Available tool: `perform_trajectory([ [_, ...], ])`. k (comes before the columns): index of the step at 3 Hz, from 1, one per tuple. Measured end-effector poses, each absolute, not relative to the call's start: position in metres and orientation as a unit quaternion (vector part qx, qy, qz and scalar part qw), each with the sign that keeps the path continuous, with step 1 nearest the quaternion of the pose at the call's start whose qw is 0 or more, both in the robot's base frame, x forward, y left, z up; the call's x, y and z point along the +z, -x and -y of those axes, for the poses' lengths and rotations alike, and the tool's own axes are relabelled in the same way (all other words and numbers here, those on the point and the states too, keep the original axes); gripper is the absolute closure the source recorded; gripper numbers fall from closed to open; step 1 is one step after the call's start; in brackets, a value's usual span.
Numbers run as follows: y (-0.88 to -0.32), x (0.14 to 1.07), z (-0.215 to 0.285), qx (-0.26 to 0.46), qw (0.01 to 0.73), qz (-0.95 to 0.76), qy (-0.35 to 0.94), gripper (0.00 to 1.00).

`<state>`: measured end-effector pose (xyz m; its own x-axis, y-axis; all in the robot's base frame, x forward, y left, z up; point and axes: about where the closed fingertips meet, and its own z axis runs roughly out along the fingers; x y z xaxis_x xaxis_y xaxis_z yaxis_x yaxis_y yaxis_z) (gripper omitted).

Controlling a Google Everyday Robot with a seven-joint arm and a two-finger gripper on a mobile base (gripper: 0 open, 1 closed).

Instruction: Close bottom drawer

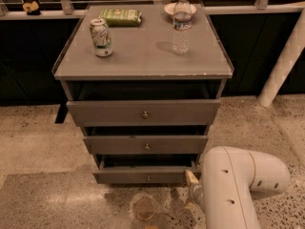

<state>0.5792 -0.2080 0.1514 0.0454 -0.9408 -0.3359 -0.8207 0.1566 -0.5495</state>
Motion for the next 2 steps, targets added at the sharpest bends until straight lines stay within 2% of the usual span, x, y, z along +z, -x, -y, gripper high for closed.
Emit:
perform_trajectory([
  [1, -0.5446, 0.1184, 0.2119, -0.094, 0.290, -0.715, 0.630, 0.00],
  [2, -0.5446, 0.1184, 0.2119, -0.094, 0.290, -0.715, 0.630, 0.00],
])
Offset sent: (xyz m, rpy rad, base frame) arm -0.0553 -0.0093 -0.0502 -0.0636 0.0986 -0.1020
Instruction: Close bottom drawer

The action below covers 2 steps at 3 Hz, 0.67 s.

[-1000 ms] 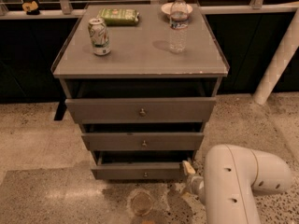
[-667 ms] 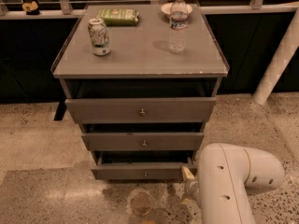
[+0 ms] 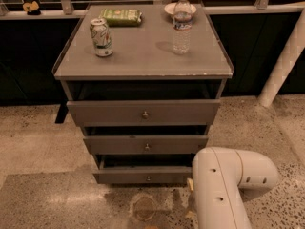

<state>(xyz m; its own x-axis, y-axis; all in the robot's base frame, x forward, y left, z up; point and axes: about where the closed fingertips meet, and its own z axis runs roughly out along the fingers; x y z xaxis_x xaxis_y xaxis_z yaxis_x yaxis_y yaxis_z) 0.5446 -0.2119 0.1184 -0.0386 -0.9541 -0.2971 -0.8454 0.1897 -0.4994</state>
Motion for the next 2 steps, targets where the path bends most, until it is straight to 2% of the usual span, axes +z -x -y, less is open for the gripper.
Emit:
perform_trajectory([
  [2, -0.581, 0.130, 0.205, -0.093, 0.301, -0.713, 0.626, 0.00],
])
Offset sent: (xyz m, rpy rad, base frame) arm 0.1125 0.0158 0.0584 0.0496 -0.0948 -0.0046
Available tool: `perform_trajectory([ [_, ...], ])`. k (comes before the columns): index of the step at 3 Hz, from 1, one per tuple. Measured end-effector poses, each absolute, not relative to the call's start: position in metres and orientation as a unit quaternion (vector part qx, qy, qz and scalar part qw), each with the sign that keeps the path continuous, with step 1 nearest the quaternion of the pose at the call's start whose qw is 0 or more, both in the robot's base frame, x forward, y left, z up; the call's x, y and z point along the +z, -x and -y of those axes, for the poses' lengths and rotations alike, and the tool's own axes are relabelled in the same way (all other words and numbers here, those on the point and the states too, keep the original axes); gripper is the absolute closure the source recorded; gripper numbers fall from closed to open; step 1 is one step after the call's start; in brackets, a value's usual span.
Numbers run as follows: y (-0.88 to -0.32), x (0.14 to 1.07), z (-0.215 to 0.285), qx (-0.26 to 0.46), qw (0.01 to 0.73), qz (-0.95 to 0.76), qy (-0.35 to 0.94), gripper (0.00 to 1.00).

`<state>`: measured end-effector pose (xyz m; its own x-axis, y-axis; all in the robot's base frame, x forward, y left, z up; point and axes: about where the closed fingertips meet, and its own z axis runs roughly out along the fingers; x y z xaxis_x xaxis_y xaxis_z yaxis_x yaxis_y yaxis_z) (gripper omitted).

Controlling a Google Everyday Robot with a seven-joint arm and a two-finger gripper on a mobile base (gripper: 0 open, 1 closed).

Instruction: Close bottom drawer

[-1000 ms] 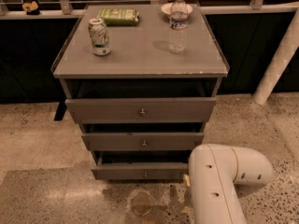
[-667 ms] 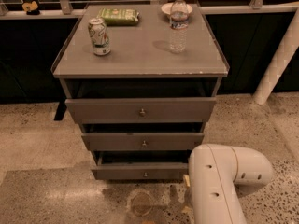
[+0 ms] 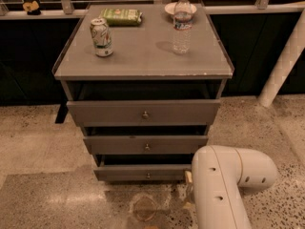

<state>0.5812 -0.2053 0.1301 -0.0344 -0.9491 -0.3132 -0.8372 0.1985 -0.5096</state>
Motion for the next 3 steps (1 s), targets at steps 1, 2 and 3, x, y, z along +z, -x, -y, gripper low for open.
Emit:
perform_trajectory([
  [1, -0.604, 0.155, 0.202, -0.099, 0.318, -0.713, 0.617, 0.00],
  [2, -0.644, 0.206, 0.194, -0.113, 0.355, -0.708, 0.601, 0.00],
  [3, -0.644, 0.206, 0.194, -0.113, 0.355, -0.708, 0.601, 0.00],
])
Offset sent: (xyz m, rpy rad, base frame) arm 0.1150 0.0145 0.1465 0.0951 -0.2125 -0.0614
